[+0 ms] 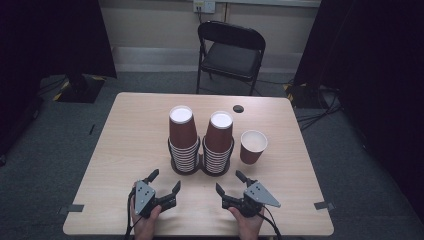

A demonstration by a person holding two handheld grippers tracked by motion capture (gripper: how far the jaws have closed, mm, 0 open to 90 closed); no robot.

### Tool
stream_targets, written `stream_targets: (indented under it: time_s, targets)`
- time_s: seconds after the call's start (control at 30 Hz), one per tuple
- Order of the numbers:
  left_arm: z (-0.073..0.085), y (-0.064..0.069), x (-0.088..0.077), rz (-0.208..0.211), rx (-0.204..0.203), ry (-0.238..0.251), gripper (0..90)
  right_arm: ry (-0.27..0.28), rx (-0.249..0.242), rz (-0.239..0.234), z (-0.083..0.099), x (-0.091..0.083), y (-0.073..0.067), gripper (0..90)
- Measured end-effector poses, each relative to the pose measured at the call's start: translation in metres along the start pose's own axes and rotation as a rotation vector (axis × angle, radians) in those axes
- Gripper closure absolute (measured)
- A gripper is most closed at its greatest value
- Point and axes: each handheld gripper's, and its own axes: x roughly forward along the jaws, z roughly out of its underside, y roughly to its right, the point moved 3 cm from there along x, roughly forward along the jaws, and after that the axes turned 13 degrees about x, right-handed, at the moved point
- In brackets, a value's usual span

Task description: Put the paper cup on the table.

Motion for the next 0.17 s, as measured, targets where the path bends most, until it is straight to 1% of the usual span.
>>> stream_targets:
  time_s: [0.03,0.07,0.1,0.17]
  targets:
    - [0.0,-0.0001,0.0001,-0.001,0.0,-0.001,15.7,0.005,-0.007,0.008,0.0001,-0.0007,-0.0001,14.3]
    - [0.0,0.0,0.0001,0.001,0.002,-0.002,15.7,0.001,-0.008,0.007,0.0,-0.0006,0.0002,14.0]
    - [0.0,0.0,0.0002,0.002,0.002,-0.002,15.7,-0.005,-0.001,0.001,-0.0003,-0.0002,0.0008,13.2]
    - [0.0001,0.0001,-0.0001,0.001,-0.001,0.001,15.7,-0.008,0.001,0.007,-0.0007,0.0003,0.0021,13.0]
